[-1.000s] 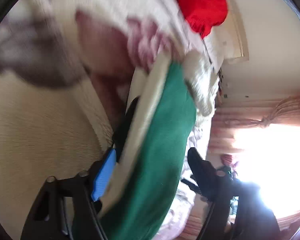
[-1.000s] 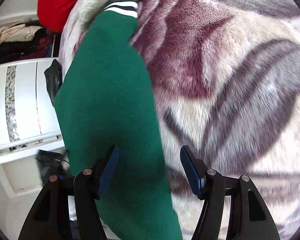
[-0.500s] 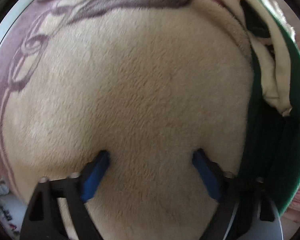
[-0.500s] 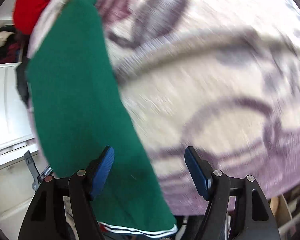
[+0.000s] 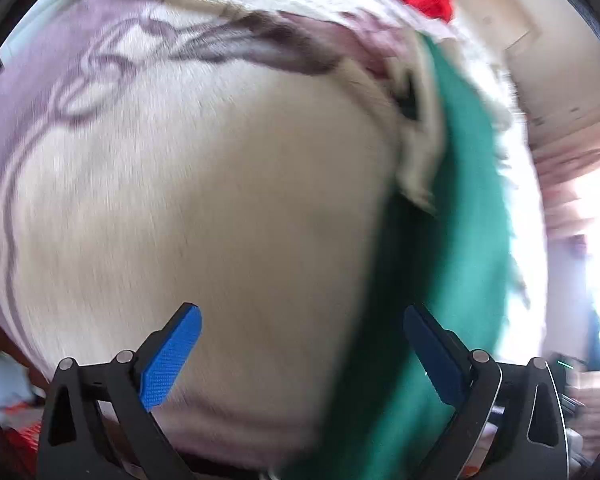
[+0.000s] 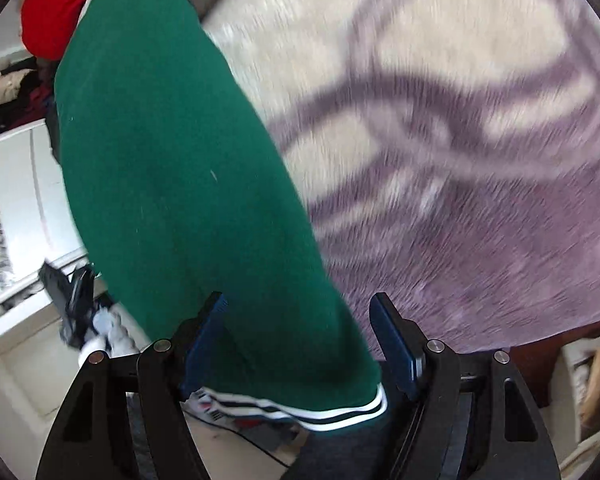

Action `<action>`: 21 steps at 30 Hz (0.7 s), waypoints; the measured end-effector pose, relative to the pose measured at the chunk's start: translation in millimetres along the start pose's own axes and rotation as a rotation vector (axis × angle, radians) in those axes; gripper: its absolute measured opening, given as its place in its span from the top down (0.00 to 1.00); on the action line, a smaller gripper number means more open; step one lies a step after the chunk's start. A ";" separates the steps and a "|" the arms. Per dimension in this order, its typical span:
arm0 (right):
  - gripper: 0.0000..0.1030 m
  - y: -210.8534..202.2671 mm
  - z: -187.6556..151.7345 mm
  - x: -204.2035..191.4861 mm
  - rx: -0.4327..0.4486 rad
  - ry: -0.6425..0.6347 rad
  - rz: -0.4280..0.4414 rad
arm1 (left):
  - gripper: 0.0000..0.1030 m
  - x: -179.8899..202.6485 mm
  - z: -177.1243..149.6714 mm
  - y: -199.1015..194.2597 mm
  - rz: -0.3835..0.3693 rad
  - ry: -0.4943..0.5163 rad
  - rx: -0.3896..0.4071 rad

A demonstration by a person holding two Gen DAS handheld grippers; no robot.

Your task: Fold large clothes

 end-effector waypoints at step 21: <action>0.40 -5.6 -54.2 23.8 -0.090 -0.048 0.020 | 0.37 17.8 -123.7 -13.8 -0.092 0.016 -0.188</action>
Point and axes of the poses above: each gripper's, at about its wrist camera, not at the fingertips, and y roughly the way its jaws point, x to its right, z to its top, the point moved 9 cm from there along y, roughly the way its jaws point, and after that the axes turned 15 degrees about z, right-handed, at the moved point
